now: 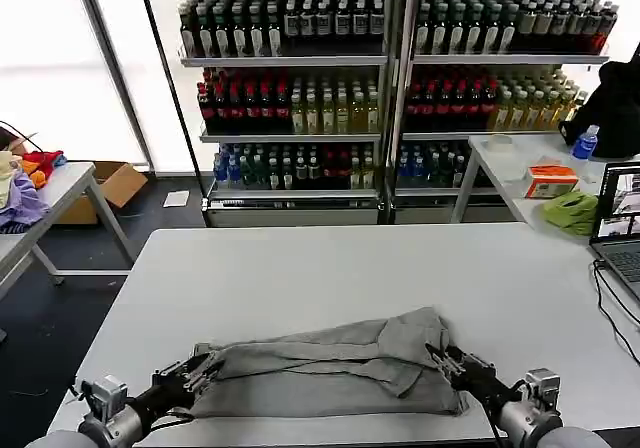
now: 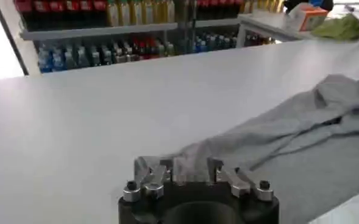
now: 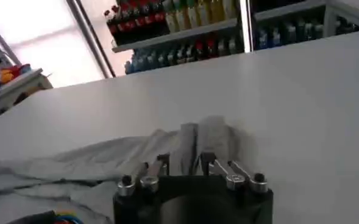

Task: Fold and organize the clothes.

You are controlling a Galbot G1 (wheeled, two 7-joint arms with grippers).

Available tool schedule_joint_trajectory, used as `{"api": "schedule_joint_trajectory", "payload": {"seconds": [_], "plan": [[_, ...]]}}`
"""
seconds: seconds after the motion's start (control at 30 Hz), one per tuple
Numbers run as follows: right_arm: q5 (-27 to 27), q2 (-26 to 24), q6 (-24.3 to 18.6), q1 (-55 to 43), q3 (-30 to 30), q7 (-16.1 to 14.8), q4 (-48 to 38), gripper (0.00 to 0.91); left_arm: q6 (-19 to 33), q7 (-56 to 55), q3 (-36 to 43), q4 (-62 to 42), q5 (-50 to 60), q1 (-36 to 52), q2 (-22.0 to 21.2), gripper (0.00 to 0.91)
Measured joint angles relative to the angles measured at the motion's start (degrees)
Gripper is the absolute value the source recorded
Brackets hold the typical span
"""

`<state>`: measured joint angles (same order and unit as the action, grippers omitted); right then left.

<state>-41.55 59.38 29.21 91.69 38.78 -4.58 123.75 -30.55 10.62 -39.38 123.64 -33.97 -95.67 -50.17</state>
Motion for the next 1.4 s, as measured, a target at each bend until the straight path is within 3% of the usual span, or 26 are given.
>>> {"api": "schedule_joint_trajectory", "payload": {"seconds": [0.17,0.4,0.57,0.8,1.07,1.17,1.2,1.27,1.4], "plan": [[3.2,0.6,-7.5,1.7,2.1,-1.7,0.0,0.907,0.4,-3.0,-2.6,2.5,-0.3,-2.5,-1.1,0.907],[6.6,1.8,-21.9,3.4,2.6,-5.2,-3.2,0.907,5.8,-10.0,-1.2,3.5,0.9,-4.8,-4.6,0.907],[8.3,2.6,-29.0,4.4,3.1,-6.1,-5.5,0.907,9.5,-13.8,1.9,1.5,3.0,-4.0,-7.7,0.907],[9.0,2.5,-34.3,5.1,4.2,-6.7,-7.4,0.907,11.7,-17.7,6.3,-1.5,5.4,-1.0,-11.3,0.907],[8.9,2.8,-37.2,5.6,4.4,-6.9,-8.1,0.907,12.7,-20.4,10.6,-3.9,6.5,1.3,-14.5,0.887],[8.8,2.8,-37.8,5.6,4.4,-7.0,-8.1,0.907,12.9,-20.8,11.6,-4.7,6.6,1.5,-15.5,0.595],[8.7,2.8,-38.0,5.7,4.5,-7.0,-8.0,0.907,12.9,-20.9,11.9,-4.8,6.6,1.5,-15.7,0.252],[8.5,2.7,-38.2,5.7,4.5,-7.0,-8.0,0.907,13.0,-21.2,12.2,-5.1,6.5,1.7,-16.2,0.05],[8.2,2.7,-38.6,5.7,4.8,-6.9,-7.9,0.907,13.4,-21.9,12.6,-5.8,6.4,2.0,-16.7,0.02]]}}
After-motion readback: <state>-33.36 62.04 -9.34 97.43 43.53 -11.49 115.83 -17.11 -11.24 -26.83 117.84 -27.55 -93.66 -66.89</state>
